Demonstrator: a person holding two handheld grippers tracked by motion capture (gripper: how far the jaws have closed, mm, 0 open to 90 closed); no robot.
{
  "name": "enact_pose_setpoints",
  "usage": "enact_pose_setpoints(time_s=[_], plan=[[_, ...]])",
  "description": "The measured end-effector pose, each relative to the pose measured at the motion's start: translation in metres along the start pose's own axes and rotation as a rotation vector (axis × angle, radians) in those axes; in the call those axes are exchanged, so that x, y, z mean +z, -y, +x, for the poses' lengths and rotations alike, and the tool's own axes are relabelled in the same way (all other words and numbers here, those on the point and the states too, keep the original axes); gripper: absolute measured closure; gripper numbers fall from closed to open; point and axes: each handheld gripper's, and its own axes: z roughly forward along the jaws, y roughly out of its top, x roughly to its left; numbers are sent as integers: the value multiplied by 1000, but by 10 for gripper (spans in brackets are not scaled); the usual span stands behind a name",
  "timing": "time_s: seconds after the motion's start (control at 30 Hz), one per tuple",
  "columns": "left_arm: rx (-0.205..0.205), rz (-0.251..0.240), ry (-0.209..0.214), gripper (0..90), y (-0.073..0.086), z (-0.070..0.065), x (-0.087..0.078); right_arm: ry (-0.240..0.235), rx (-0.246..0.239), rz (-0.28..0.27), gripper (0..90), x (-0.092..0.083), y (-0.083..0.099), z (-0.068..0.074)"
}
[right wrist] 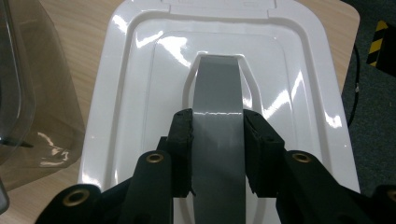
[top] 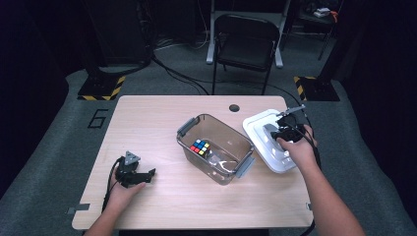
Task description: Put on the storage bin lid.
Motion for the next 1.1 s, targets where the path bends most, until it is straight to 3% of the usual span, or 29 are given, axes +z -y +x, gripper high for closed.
enact_pose_setpoints(time_s=[0.7,1.1], plan=[[-2,2,1,142,0,0,0,1,-14,-34,667,-30,-13,-4],[-3,1,-1,142,0,0,0,-29,-50,-51,667,-41,-25,10]])
